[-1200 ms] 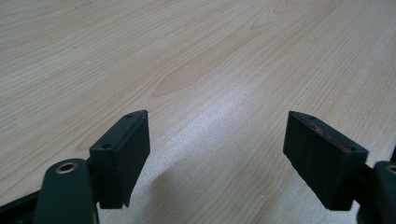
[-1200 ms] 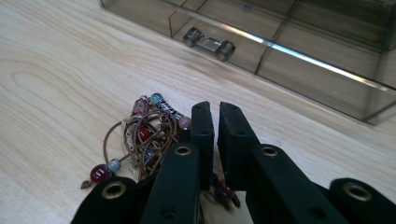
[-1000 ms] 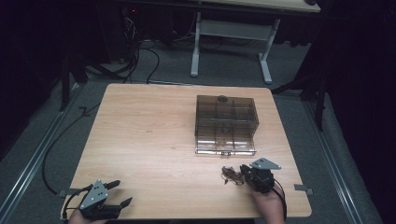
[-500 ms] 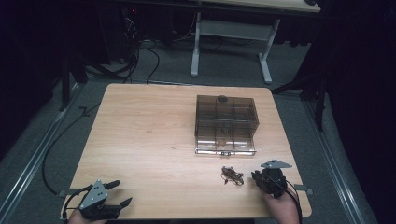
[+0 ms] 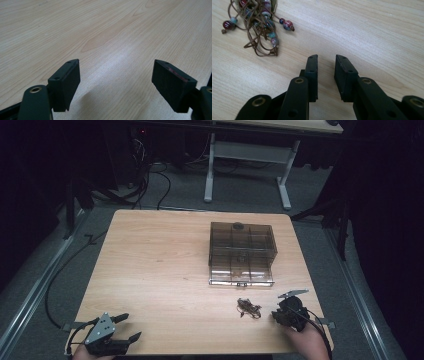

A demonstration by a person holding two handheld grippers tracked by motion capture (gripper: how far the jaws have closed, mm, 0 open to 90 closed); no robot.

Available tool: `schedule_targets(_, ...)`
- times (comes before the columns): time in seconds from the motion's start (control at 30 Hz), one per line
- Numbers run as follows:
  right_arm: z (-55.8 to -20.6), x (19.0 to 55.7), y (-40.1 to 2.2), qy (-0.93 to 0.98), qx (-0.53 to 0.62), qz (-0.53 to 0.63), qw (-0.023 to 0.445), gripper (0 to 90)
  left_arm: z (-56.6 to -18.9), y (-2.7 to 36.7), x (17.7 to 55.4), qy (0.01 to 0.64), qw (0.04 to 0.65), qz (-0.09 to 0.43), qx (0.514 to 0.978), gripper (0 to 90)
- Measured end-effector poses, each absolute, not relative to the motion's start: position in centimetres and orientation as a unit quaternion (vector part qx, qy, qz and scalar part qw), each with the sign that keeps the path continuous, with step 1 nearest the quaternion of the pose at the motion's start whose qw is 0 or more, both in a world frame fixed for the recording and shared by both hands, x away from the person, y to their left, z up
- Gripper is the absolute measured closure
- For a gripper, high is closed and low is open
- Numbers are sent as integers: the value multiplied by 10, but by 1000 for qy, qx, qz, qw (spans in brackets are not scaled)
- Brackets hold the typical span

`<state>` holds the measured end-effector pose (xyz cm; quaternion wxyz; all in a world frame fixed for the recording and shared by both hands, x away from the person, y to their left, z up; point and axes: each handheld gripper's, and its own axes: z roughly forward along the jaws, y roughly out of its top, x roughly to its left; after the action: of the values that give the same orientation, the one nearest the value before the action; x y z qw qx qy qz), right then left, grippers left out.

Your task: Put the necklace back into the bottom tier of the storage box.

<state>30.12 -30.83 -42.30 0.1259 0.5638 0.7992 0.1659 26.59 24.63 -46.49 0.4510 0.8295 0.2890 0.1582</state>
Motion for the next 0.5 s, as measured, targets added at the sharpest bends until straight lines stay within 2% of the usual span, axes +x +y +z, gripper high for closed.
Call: schedule_targets(0.5, -410, 322, -294, 823, 558, 92, 50, 664, -465, 246, 266, 286, 452, 157, 830, 231)
